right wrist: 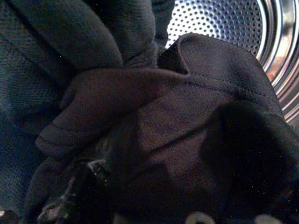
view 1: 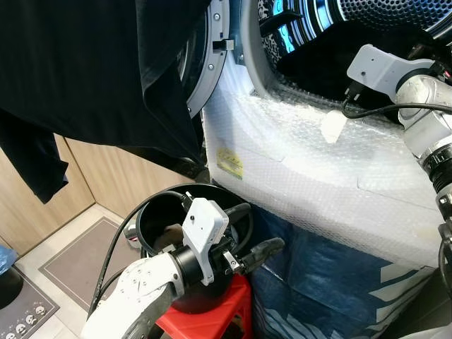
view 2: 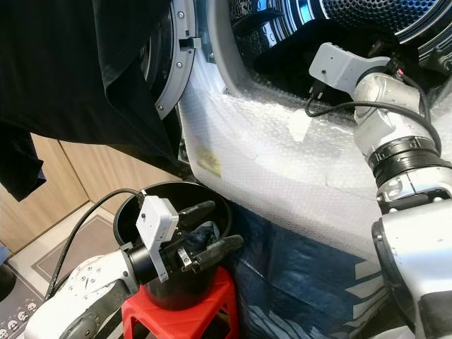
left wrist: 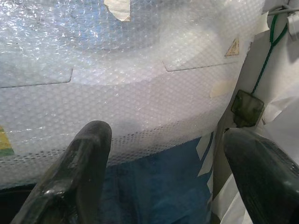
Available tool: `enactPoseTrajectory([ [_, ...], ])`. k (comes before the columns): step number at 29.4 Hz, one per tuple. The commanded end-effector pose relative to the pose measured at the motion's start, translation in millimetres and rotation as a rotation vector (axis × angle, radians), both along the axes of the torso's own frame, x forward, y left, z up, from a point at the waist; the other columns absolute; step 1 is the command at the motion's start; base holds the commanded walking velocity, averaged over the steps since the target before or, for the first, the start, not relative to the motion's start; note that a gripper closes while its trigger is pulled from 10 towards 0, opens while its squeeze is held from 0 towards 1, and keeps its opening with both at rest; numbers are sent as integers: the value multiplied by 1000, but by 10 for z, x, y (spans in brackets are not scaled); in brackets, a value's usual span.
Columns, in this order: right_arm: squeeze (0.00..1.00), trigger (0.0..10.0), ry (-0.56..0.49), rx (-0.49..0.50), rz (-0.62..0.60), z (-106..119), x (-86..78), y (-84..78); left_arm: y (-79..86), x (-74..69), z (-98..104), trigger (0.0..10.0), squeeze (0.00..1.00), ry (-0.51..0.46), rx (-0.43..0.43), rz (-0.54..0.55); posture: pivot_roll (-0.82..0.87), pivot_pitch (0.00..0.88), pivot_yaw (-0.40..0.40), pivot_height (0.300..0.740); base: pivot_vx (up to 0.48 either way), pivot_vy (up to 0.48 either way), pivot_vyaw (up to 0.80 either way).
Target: Clothes washing
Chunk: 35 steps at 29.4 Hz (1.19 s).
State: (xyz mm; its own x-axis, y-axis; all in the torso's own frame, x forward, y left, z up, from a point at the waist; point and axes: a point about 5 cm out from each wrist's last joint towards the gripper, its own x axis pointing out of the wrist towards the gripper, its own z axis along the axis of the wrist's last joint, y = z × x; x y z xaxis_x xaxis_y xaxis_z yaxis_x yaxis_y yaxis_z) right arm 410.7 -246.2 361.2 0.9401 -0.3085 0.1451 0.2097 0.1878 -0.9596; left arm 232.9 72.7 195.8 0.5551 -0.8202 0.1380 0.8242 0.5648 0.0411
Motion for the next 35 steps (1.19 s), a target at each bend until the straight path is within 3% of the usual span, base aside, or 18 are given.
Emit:
enactPoseTrajectory([
  [1,0,10000,4,-16,-65,14,-39,-156,-14,12,-16,10000,0,9,4,-5,-99,47,-1,740,0,0,0],
  [8,0,10000,13,-35,-117,-41,-68,-281,-25,17,-17,10000,0,10,1,-5,-102,45,-2,740,0,0,0],
  [12,0,10000,4,73,-100,-28,-68,-282,-27,19,-19,10000,0,12,0,-4,-102,45,-1,740,0,0,0],
  [13,0,10000,-3,124,-80,-20,-59,-257,-27,19,-19,10000,0,12,-1,-4,-102,45,-1,740,0,0,0],
  [15,0,10000,36,414,46,-58,4,-66,-28,19,-21,10000,0,13,0,-6,-102,45,-1,740,0,0,0],
  [17,0,10000,39,528,118,-28,32,64,-27,19,-23,10000,0,13,1,-7,-106,45,0,740,0,0,0],
  [18,0,10000,42,697,216,38,58,242,-28,21,-22,10000,0,13,0,-8,-106,45,0,740,0,0,0],
  [20,0,10000,33,856,286,116,62,362,-32,22,-21,10000,0,12,0,-10,-104,43,2,740,0,0,0],
  [21,0,10000,25,921,310,152,61,401,-34,22,-22,10000,0,12,0,-11,-102,42,2,740,0,0,0],
  [22,0,10000,25,921,310,152,61,401,-34,22,-22,10000,0,12,0,-11,-102,42,2,740,0,0,0],
  [23,0,10000,-6,1050,357,246,49,452,-32,20,-22,10000,0,12,2,-11,-99,41,0,740,0,0,0],
  [26,0,10000,-43,1292,442,424,-3,458,-18,19,-19,10000,0,10,4,-4,-85,35,-7,740,0,0,0],
  [28,0,10000,-42,1313,455,445,-11,457,-16,19,-18,10000,0,9,4,-1,-85,35,-7,740,0,0,0],
  [30,0,10000,34,1331,526,483,-40,486,-14,17,-20,10000,0,9,4,2,-81,33,-9,740,0,0,0],
  [35,0,10000,34,1331,526,483,-40,486,-14,17,-20,10000,0,9,4,2,-81,33,-9,740,0,0,0],
])
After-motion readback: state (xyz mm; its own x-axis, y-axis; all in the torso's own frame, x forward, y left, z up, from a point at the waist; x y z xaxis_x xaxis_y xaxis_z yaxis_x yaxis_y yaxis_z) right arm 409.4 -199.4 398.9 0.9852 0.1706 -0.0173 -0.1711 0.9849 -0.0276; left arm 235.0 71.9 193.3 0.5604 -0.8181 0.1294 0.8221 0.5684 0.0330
